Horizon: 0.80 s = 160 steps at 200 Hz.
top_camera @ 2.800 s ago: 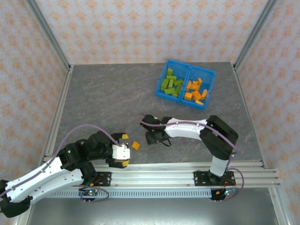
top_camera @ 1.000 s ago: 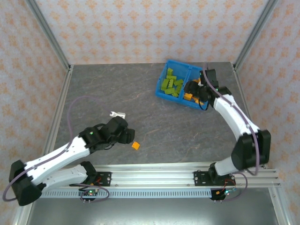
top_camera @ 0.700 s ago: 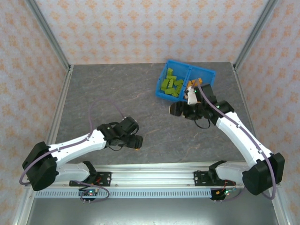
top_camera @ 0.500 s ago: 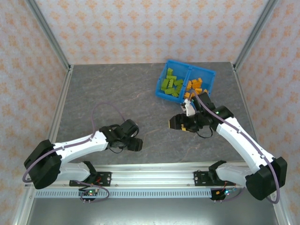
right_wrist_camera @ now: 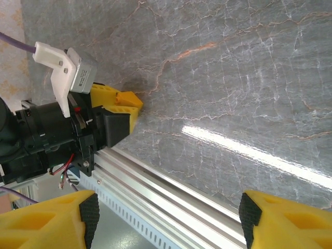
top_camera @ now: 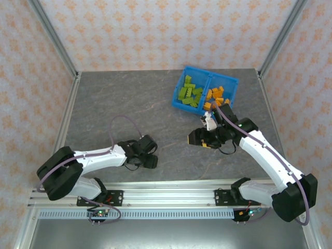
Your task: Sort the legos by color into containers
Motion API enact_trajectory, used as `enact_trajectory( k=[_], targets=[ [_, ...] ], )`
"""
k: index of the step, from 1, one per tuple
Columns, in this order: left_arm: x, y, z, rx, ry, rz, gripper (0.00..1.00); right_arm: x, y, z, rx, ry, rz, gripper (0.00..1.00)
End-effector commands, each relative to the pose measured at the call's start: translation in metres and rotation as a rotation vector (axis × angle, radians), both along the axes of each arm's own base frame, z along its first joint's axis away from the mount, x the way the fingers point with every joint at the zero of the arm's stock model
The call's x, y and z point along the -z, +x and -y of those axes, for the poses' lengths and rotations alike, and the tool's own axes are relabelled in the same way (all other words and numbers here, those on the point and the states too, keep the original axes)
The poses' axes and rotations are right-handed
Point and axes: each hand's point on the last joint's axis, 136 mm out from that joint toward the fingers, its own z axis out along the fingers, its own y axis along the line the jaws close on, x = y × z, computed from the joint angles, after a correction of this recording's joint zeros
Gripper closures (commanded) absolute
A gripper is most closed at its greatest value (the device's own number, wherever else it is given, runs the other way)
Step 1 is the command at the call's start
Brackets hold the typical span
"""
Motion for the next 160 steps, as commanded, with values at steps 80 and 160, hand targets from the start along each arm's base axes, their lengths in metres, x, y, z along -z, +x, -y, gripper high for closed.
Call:
enact_trajectory(
  k=[80,160],
  targets=[
    [-0.062,0.026,0.04,0.06,-0.157,0.171,0.73,-0.014,0.015,0.016,0.11,-0.049,0.125,0.28],
    [-0.181,0.16,0.181,0.204,-0.345,0.54,0.73,-0.06,0.035,0.064,0.395,-0.108,0.403,0.26]
  ],
)
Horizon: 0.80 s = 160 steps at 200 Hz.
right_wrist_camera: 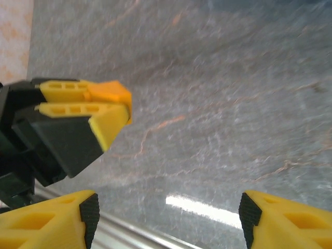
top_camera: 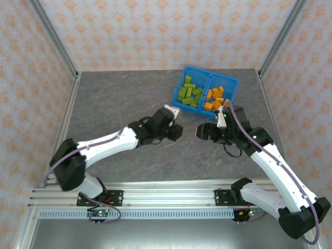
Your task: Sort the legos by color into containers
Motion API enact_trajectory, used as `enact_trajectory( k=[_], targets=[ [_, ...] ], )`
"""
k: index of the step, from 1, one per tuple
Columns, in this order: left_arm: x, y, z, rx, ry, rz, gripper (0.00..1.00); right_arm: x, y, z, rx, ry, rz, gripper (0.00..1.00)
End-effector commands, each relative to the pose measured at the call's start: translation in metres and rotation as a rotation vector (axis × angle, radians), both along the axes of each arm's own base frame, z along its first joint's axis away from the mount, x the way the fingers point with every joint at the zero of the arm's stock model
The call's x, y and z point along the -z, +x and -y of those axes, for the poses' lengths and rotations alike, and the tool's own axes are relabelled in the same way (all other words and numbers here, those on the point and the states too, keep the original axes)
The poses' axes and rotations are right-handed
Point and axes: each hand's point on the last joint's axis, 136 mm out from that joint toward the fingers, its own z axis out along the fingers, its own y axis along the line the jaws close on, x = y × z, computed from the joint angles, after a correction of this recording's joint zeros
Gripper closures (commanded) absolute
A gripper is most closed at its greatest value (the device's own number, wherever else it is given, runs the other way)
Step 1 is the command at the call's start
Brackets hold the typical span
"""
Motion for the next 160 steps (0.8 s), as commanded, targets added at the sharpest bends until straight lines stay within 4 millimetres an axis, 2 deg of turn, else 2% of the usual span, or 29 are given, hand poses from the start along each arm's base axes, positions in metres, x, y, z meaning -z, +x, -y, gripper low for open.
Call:
enact_trajectory(
  k=[1,20,24,45,77,89,105,110,118,140,160],
  targets=[
    [-0.022,0.039,0.047,0.054,-0.048,0.114,0.73,-0.017,0.01,0.026,0.151,-0.042,0.113,0.26],
    [-0.042,0.07,0.09,0.082,-0.104,0.172,0.73,-0.023,0.007,0.044,0.229,-0.065,0.164,0.25],
    [-0.036,0.077,0.099,0.085,-0.094,0.171,0.74,-0.023,0.007,0.048,0.244,-0.069,0.171,0.25],
    [-0.047,0.112,0.131,0.081,-0.107,0.241,0.73,-0.025,0.003,0.06,0.29,-0.084,0.203,0.24],
    [-0.036,0.155,0.167,0.078,-0.116,0.29,0.72,-0.025,-0.001,0.065,0.291,-0.106,0.21,0.23],
    [-0.036,0.168,0.175,0.07,-0.103,0.319,0.72,-0.025,-0.002,0.065,0.288,-0.112,0.212,0.23],
    [-0.02,0.185,0.184,0.052,-0.077,0.343,0.71,-0.025,-0.002,0.065,0.283,-0.113,0.211,0.23],
    [-0.025,0.189,0.187,0.046,-0.086,0.362,0.71,-0.024,-0.002,0.065,0.282,-0.116,0.21,0.23],
    [-0.018,0.195,0.19,0.037,-0.082,0.367,0.69,-0.023,-0.003,0.065,0.282,-0.116,0.208,0.23],
    [-0.03,0.206,0.192,0.008,-0.13,0.399,0.59,-0.022,-0.004,0.066,0.285,-0.116,0.209,0.23],
    [-0.046,0.206,0.192,0.0,-0.159,0.42,0.52,-0.021,-0.004,0.066,0.289,-0.11,0.208,0.23]
  ],
)
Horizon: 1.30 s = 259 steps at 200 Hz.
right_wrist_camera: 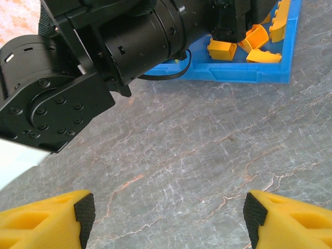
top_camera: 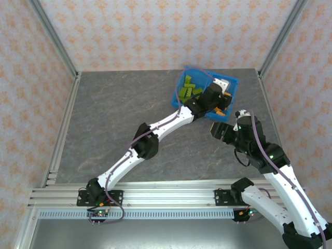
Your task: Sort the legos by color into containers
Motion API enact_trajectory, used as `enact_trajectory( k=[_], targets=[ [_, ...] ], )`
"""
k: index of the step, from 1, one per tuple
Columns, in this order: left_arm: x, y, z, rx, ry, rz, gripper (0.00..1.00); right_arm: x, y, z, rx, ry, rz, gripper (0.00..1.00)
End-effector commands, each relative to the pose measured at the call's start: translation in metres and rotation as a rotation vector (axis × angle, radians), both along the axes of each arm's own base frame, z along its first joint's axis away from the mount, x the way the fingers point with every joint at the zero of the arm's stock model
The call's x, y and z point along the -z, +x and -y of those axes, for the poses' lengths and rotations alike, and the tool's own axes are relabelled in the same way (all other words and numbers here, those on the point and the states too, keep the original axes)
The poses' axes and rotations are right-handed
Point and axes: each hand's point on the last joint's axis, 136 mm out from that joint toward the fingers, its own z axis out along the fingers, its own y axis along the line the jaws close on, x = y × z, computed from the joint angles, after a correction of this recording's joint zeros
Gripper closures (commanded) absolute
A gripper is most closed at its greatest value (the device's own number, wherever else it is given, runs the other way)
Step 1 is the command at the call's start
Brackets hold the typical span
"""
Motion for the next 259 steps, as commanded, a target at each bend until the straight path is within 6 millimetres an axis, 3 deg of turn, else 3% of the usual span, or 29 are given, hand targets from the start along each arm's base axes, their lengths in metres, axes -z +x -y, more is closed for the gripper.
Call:
enact_trajectory(
  k=[1,43,69,75,100,113,117,139,168,208,226,259],
  targets=[
    [-0.05,0.008,-0.012,-0.04,-0.044,0.069,0.51,0.006,-0.003,0.006,0.017,-0.023,-0.009,0.23],
    [-0.099,-0.012,-0.018,0.021,-0.066,0.07,0.41,0.003,-0.002,0.011,0.051,-0.022,0.005,0.23],
    [-0.139,-0.036,-0.035,0.056,-0.064,0.059,0.36,0.0,0.0,0.025,0.129,-0.039,0.033,0.23],
    [-0.139,-0.042,-0.04,0.06,-0.055,0.051,0.35,0.001,0.001,0.031,0.161,-0.053,0.039,0.22],
    [-0.164,-0.077,-0.082,0.047,-0.083,0.107,0.33,0.009,0.004,0.059,0.308,-0.131,0.058,0.19],
    [-0.156,-0.093,-0.11,0.014,-0.032,0.099,0.31,0.016,0.006,0.071,0.376,-0.17,0.07,0.17],
    [-0.165,-0.101,-0.122,0.0,-0.03,0.113,0.3,0.018,0.007,0.073,0.39,-0.176,0.075,0.16],
    [-0.152,-0.126,-0.177,-0.085,0.05,0.136,0.26,0.029,0.018,0.086,0.47,-0.214,0.146,0.11],
    [-0.121,-0.152,-0.255,-0.25,0.213,0.17,0.14,0.037,0.029,0.119,0.653,-0.353,0.286,0.01],
    [-0.078,-0.179,-0.366,-0.514,0.391,0.188,0.0,0.066,0.05,0.15,0.754,-0.518,0.374,0.01],
    [-0.061,-0.187,-0.401,-0.57,0.429,0.211,0.0,0.088,0.066,0.164,0.776,-0.506,0.333,0.01],
    [-0.038,-0.19,-0.444,-0.645,0.529,0.238,0.0,0.118,0.106,0.181,0.799,-0.465,0.322,0.01]
  ],
)
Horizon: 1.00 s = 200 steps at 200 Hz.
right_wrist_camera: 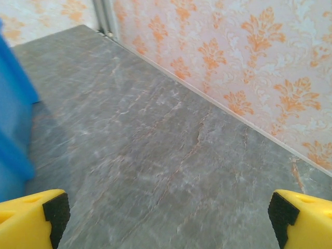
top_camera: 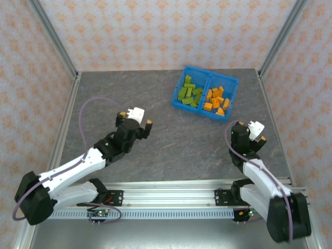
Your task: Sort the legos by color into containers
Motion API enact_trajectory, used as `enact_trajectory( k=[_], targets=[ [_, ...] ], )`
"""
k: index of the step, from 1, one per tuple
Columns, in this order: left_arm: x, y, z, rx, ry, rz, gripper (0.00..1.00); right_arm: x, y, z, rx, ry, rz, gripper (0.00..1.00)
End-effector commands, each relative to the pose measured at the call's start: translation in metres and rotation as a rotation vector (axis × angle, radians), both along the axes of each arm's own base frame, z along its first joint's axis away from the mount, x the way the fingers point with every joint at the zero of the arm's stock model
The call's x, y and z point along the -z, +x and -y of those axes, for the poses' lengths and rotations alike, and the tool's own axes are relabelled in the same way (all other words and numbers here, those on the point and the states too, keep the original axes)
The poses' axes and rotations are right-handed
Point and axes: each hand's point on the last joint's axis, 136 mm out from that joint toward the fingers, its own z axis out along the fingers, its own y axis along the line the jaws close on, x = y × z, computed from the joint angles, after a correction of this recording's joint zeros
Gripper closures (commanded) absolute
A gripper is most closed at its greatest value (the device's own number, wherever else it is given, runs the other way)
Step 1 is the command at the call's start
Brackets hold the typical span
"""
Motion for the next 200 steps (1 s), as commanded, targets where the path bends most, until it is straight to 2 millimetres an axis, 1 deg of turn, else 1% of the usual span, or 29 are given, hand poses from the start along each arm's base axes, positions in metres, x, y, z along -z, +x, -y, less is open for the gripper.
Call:
enact_trajectory(
  k=[1,7,16,24,34,38,43,48,53,58,66,71,76,84,90,96,107,117,130,142,144,145,151,161,168,177,185,193,200],
  targets=[
    [-0.011,0.005,-0.031,-0.106,0.064,0.093,0.0,-0.012,0.04,0.003,-0.029,0.018,0.159,0.01],
    [-0.009,0.006,-0.039,-0.131,0.06,0.1,0.0,-0.009,0.05,0.004,-0.03,0.007,0.16,0.01],
    [-0.006,0.008,-0.051,-0.167,0.052,0.11,0.0,-0.007,0.068,-0.003,-0.092,-0.011,0.137,0.01],
    [-0.002,0.009,-0.063,-0.2,0.045,0.115,0.0,0.006,0.08,-0.008,-0.132,-0.001,0.081,0.01],
    [0.005,0.01,-0.078,-0.242,0.044,0.112,0.0,0.011,0.096,-0.028,-0.27,-0.002,0.067,0.0],
    [0.009,0.01,-0.084,-0.259,0.044,0.11,0.0,0.018,0.097,-0.036,-0.321,0.008,0.039,0.0],
    [0.014,0.01,-0.092,-0.278,0.039,0.109,0.0,0.028,0.095,-0.037,-0.33,0.005,0.043,0.01],
    [0.02,0.009,-0.098,-0.293,0.031,0.105,0.0,0.023,0.096,-0.033,-0.312,-0.016,0.129,0.0],
    [0.026,0.009,-0.103,-0.305,0.015,0.103,0.0,0.018,0.093,-0.032,-0.304,-0.024,0.168,0.01],
    [0.033,0.009,-0.108,-0.313,-0.005,0.097,0.0,0.015,0.092,-0.032,-0.301,-0.014,0.155,0.01],
    [0.045,0.01,-0.116,-0.325,-0.039,0.092,0.0,0.026,0.091,-0.03,-0.288,0.019,0.056,0.01],
    [0.052,0.011,-0.119,-0.325,-0.064,0.088,0.0,0.025,0.096,-0.027,-0.27,0.006,0.067,0.01],
    [0.061,0.013,-0.124,-0.331,-0.088,0.083,0.0,0.024,0.099,-0.03,-0.283,-0.017,0.078,0.01],
    [0.072,0.018,-0.131,-0.336,-0.124,0.078,0.0,0.023,0.099,-0.033,-0.287,-0.028,0.061,0.01],
    [0.074,0.024,-0.137,-0.347,-0.139,0.076,0.0,0.024,0.098,-0.034,-0.286,-0.013,0.033,0.01],
    [0.076,0.03,-0.134,-0.315,-0.133,0.045,0.0,0.024,0.099,-0.034,-0.293,-0.016,0.046,0.01],
    [0.075,0.042,-0.137,-0.293,-0.109,0.075,0.0,0.023,0.099,-0.035,-0.298,-0.017,0.042,0.01],
    [0.075,0.056,-0.143,-0.289,-0.145,0.085,0.0,0.024,0.1,-0.035,-0.297,-0.018,0.044,0.01],
    [0.081,0.074,-0.147,-0.265,-0.225,0.071,0.0,0.024,0.1,-0.035,-0.299,-0.015,0.039,0.01],
    [0.107,0.083,-0.15,-0.275,-0.228,0.01,0.0,0.023,0.1,-0.035,-0.297,-0.017,0.045,0.01],
    [0.107,0.085,-0.15,-0.277,-0.227,0.027,0.0,0.023,0.1,-0.035,-0.298,-0.017,0.043,0.01],
    [0.109,0.084,-0.15,-0.276,-0.225,0.027,0.0,0.024,0.099,-0.035,-0.298,-0.016,0.041,0.01],
    [0.103,0.084,-0.149,-0.265,-0.236,0.075,0.0,0.024,0.1,-0.035,-0.297,-0.016,0.042,0.01],
    [0.11,0.082,-0.149,-0.276,-0.226,0.002,0.0,0.024,0.099,-0.035,-0.298,-0.017,0.043,0.01],
    [0.105,0.084,-0.149,-0.27,-0.231,0.048,0.0,0.023,0.1,-0.035,-0.298,-0.016,0.044,0.01],
    [0.108,0.083,-0.15,-0.278,-0.226,0.008,0.0,0.023,0.1,-0.035,-0.298,-0.017,0.044,0.01],
    [0.105,0.084,-0.15,-0.274,-0.231,0.04,0.0,0.024,0.1,-0.035,-0.298,-0.016,0.042,0.01],
    [0.108,0.083,-0.15,-0.28,-0.224,0.012,0.0,0.024,0.099,-0.035,-0.298,-0.016,0.043,0.01],
    [0.106,0.084,-0.15,-0.278,-0.226,0.033,0.0,0.024,0.1,-0.035,-0.298,-0.017,0.041,0.01]
  ],
)
